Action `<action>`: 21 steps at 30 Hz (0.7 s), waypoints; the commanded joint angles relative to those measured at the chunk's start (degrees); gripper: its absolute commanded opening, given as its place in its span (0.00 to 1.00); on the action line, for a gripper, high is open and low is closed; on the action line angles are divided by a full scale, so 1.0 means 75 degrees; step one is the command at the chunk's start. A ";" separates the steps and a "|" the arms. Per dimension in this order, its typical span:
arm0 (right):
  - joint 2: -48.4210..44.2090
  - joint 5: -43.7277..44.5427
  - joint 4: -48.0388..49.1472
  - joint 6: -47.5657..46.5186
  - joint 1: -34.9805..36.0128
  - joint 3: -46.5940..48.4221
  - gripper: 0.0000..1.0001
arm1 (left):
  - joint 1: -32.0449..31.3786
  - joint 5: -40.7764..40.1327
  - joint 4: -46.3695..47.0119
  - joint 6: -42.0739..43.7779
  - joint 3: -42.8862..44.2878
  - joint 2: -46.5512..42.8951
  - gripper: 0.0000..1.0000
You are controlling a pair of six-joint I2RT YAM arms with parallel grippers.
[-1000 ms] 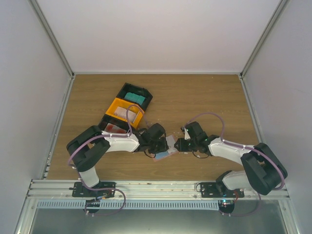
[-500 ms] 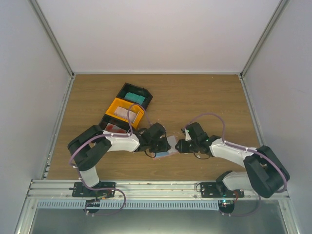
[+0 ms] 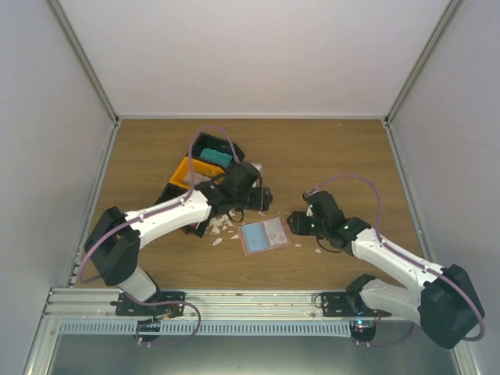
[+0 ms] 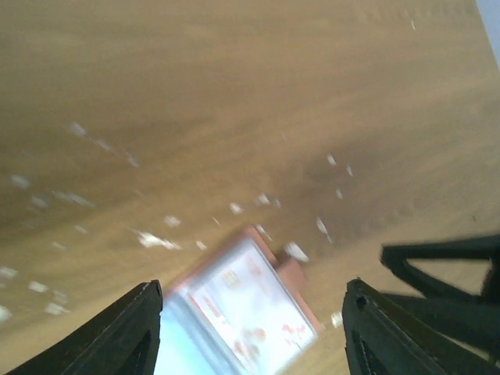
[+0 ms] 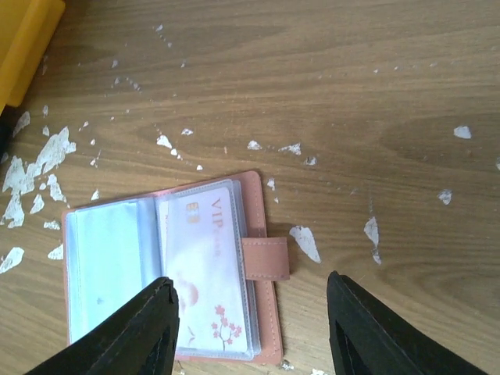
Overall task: Put the credit cards into the card holder
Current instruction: Insert the credit card into the card holder, then adjust the storage box at the center of the board.
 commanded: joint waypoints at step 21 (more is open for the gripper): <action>0.1867 0.0186 0.1342 -0.0572 -0.0024 0.0860 0.55 | 0.3996 0.0478 -0.1963 0.2817 0.4367 0.3657 0.53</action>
